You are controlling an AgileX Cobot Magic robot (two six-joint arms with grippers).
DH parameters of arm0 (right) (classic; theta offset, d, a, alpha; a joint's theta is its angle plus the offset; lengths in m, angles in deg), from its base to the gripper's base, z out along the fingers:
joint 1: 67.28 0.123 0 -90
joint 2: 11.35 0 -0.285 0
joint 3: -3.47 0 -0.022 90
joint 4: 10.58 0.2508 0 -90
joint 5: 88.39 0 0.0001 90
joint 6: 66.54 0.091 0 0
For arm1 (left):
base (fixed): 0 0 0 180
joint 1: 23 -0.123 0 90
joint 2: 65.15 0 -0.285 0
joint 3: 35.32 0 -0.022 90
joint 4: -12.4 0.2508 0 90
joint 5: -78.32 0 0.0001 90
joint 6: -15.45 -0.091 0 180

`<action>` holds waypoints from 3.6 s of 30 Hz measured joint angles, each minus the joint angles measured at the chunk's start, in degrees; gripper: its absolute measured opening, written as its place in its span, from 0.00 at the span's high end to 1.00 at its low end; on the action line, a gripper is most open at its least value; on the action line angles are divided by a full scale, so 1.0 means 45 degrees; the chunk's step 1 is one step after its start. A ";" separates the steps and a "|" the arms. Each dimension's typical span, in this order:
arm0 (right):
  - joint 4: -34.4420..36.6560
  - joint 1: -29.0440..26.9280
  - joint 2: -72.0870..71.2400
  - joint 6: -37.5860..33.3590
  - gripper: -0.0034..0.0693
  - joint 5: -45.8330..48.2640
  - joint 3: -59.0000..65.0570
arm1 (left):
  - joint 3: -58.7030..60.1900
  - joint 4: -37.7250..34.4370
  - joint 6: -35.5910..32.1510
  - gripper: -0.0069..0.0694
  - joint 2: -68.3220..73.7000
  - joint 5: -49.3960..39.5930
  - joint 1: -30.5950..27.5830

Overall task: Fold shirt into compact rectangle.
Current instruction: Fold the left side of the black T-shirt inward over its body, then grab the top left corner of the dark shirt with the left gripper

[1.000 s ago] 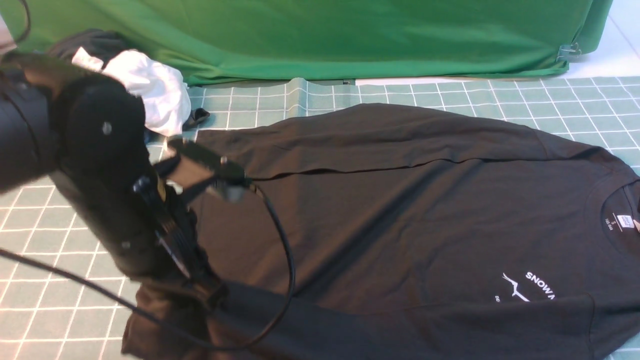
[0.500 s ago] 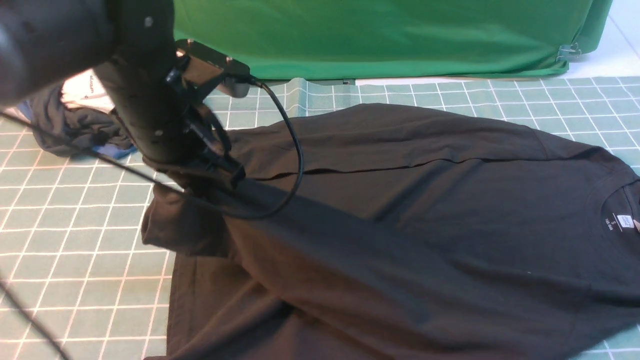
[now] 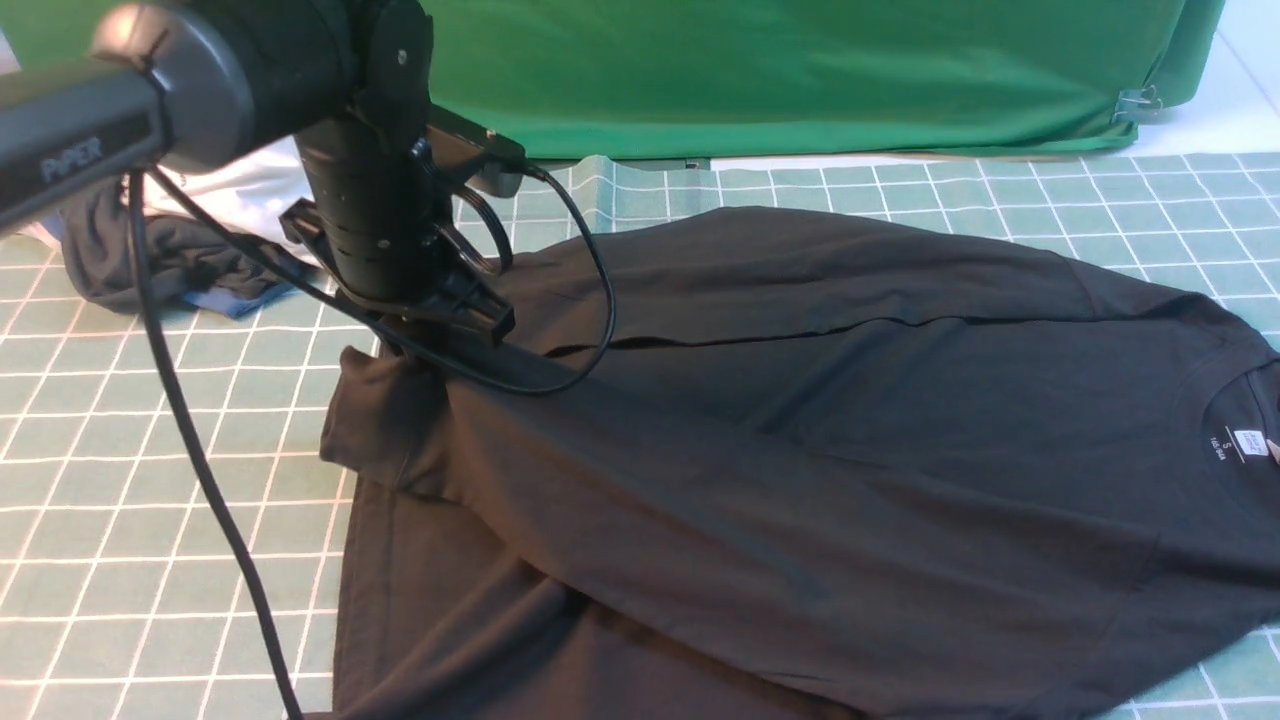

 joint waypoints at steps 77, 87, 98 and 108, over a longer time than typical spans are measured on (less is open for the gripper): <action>-0.3496 0.4168 1.2706 -0.1569 0.87 0.2268 -0.1156 | 0.8915 -0.2206 0.4372 0.89 -1.0415 0.2993 0.0114; -0.3310 0.4168 1.1082 -0.0625 0.90 0.3875 -0.1112 | 0.8915 -0.2206 0.4314 0.89 -1.0438 0.2928 0.0114; -0.2903 0.4168 1.0684 -0.0140 0.90 0.4167 0.0376 | 0.8915 -0.2206 0.4277 0.89 -1.0438 0.2811 0.0114; -0.2840 0.4168 1.0659 0.0421 0.37 0.5476 0.0357 | 0.8900 -0.2131 0.4663 0.89 -1.0390 0.3096 -0.0405</action>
